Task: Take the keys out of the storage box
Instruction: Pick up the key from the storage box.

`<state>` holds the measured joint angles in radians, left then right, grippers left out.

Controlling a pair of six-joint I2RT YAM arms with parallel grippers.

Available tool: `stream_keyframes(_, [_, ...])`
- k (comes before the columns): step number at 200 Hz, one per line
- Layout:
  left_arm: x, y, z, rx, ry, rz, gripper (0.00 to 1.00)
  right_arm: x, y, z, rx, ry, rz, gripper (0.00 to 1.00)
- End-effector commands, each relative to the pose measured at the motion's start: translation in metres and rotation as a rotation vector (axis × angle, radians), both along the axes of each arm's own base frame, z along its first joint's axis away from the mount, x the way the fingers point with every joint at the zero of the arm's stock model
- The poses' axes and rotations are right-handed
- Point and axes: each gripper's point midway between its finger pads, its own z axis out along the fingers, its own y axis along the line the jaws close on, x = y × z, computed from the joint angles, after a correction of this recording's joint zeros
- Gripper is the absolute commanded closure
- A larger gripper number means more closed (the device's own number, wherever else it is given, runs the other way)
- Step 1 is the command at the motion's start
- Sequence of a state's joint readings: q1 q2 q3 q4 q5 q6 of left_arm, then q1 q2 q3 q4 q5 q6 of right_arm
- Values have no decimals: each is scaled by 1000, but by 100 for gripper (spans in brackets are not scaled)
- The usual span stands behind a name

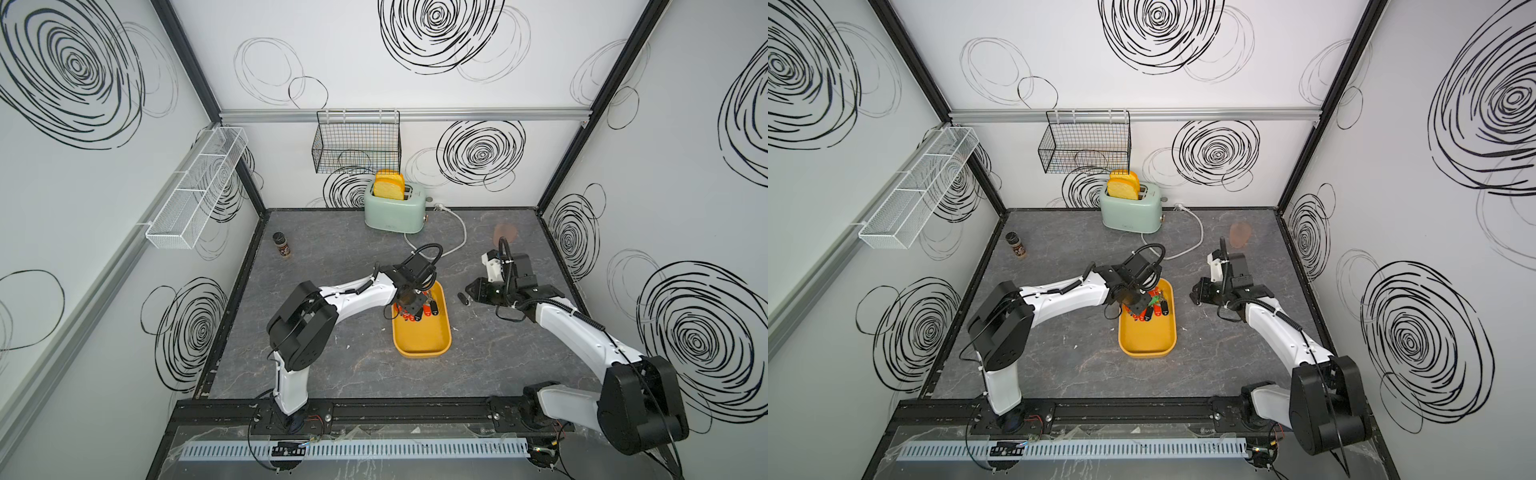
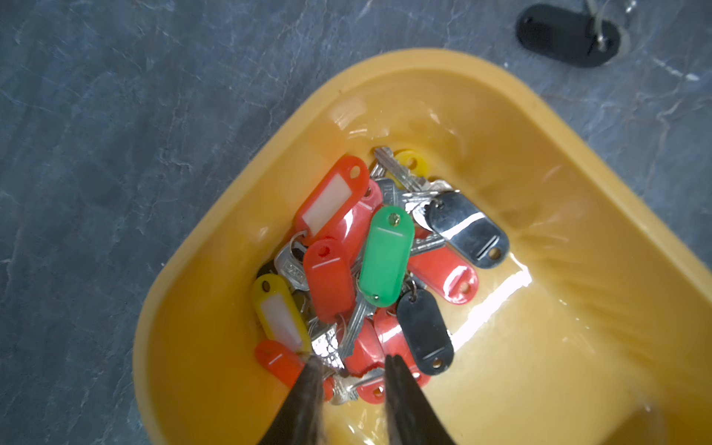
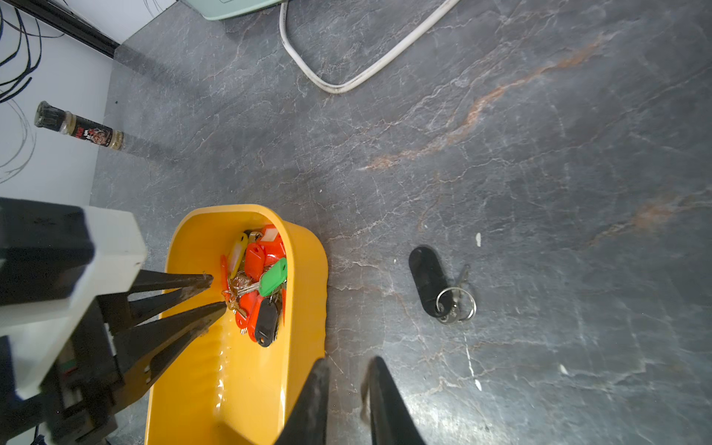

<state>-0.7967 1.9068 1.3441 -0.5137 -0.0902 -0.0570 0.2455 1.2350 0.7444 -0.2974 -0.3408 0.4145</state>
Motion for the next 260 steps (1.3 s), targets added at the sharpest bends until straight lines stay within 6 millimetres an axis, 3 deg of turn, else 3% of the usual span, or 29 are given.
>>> stream_keyframes(1, [1, 10, -15, 43, 9, 22, 67, 0, 3, 5, 7, -28, 14, 77])
stream_keyframes(112, [10, 18, -38, 113, 0, 18, 65, 1, 3, 6, 9, -26, 15, 77])
stream_keyframes(215, [9, 16, -44, 116, 15, 15, 91, 0, 3, 6, 10, -30, 14, 77])
stream_keyframes(260, [4, 11, -26, 69, 12, 13, 100, 0, 3, 7, 11, -35, 13, 77])
